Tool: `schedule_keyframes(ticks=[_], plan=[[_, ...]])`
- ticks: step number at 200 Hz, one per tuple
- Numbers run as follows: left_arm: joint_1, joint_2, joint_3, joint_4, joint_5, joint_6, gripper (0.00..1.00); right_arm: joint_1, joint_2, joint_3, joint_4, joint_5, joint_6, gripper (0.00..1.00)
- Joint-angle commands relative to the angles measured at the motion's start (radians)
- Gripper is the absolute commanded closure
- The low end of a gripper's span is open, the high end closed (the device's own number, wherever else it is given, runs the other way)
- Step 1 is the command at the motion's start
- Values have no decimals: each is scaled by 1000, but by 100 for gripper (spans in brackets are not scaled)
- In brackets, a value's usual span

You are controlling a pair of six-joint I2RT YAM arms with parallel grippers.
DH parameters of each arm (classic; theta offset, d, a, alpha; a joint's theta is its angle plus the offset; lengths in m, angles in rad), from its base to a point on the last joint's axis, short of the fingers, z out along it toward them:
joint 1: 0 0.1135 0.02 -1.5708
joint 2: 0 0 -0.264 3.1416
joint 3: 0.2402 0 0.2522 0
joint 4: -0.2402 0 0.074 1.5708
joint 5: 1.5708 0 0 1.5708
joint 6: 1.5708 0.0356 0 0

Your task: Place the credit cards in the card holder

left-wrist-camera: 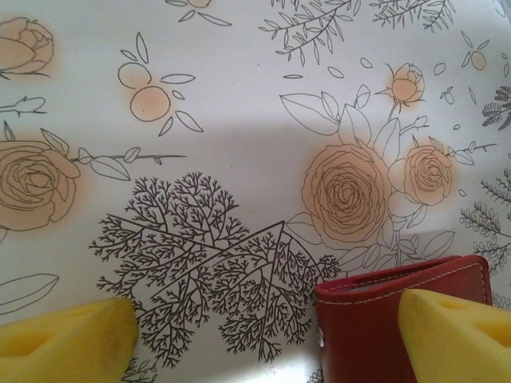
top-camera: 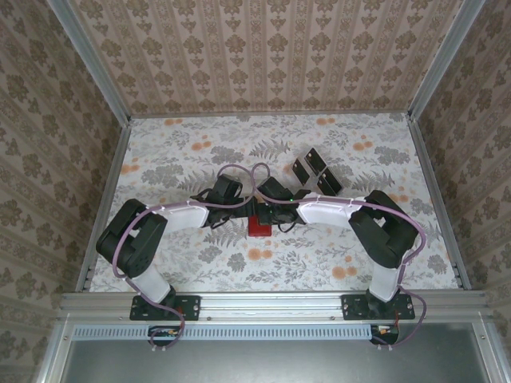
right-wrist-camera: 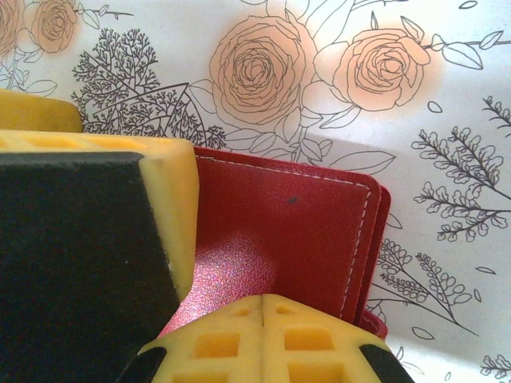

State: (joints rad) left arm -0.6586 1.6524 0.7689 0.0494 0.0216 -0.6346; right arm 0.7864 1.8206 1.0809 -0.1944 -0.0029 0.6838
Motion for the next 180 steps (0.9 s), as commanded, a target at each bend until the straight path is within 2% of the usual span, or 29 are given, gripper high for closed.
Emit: schedule_keyframes(ticks=[1,180], plan=[[-7,75,-37,39,74,-25,12,16,22,40,8,4,10,100],[-8,96,-50,72,92,-34,13,22,21,40,60,51,33,100]])
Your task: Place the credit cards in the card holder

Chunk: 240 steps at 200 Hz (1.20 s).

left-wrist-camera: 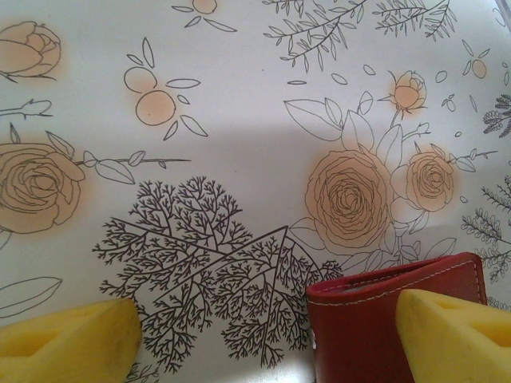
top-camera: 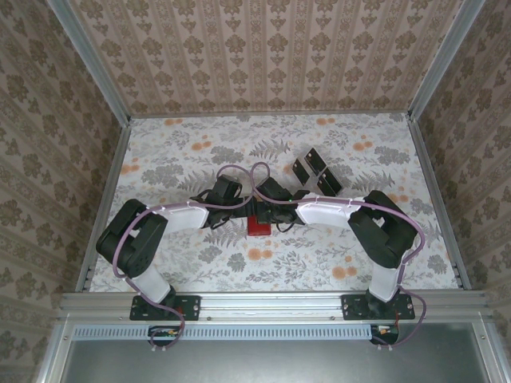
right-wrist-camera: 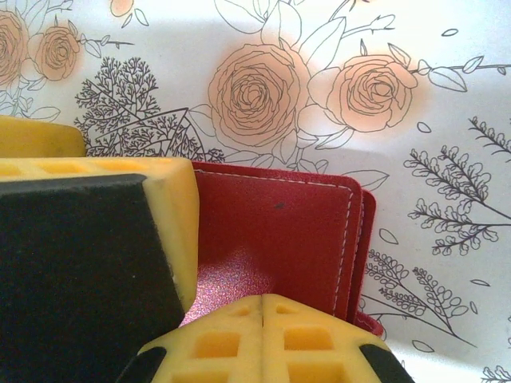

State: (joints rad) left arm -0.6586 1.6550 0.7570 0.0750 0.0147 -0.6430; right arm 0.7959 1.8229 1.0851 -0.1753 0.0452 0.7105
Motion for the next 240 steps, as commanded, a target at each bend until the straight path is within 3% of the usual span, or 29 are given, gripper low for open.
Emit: schedule_keyframes(ticks=[1,107,196,240], plan=[[-8,94,-38,46,99,-26,13,12,19,36,41,3,6,100],[-6,95,-43,54,103,-37,14,54,87,27,3,-34,4,100],[65,95,-71,106,173,-101,14,90,52,53,-52,-4,-29,100],[71,80,-67,95,165,-92,14,71,-21,181,-195,26,-81,64]])
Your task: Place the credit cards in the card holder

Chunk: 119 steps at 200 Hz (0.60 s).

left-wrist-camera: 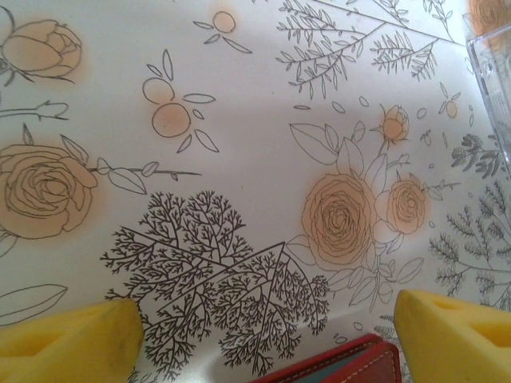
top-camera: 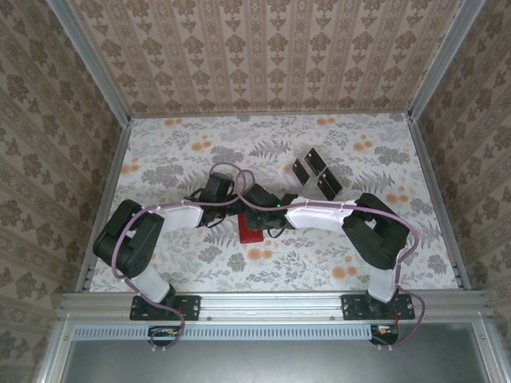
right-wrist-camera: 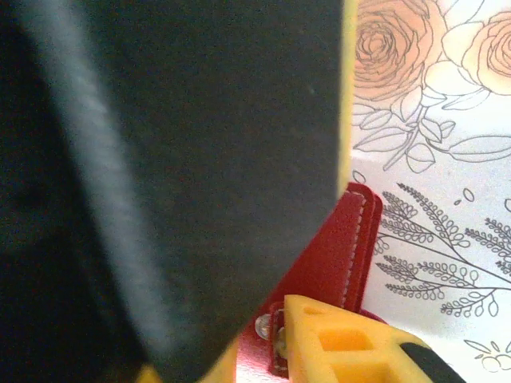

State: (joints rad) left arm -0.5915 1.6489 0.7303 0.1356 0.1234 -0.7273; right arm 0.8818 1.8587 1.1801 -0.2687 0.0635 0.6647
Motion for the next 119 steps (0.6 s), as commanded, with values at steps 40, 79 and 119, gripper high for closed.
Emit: schedule_keyframes(ticks=[40,79,119], plan=[[32,36,-31,17,58,0,14,-36,-104,193,-330,17,-30,61],[90,-69,-24,-74,26,24,12,-37,-57,313,-526,-21,-32,61],[121,-181,-34,-224,-48,63,10,-33,63,426,-643,-54,-68,67]])
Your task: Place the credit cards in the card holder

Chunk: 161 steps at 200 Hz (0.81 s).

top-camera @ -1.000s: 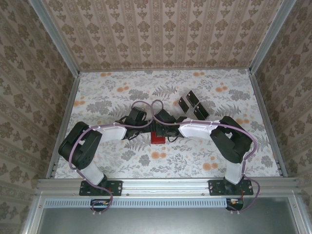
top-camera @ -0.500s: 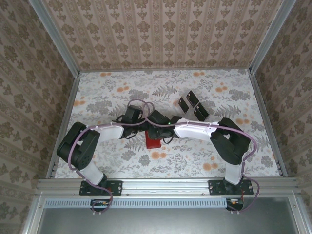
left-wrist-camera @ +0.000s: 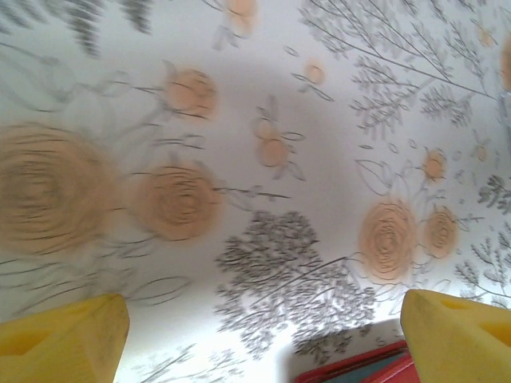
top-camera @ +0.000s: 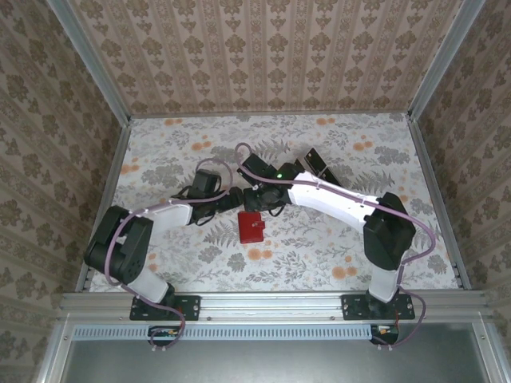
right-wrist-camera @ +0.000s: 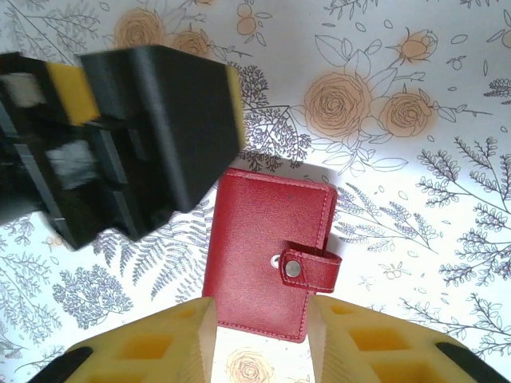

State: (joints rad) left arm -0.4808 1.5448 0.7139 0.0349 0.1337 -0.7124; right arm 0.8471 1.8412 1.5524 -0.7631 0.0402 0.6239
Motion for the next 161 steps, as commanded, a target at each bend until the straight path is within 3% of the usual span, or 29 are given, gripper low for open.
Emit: schedule_keyframes(ticks=[1,31,161], plan=[[10,-79,-19,-125,-60,50,10,2,85,55,-151,-31,-27,67],[13,-142,-51,-195,-86,64,10,8,150,117,-196,-40,-48,74],[-53,-215,-189,-191,-52,4,11,56,322,260,-302,20,-94,73]])
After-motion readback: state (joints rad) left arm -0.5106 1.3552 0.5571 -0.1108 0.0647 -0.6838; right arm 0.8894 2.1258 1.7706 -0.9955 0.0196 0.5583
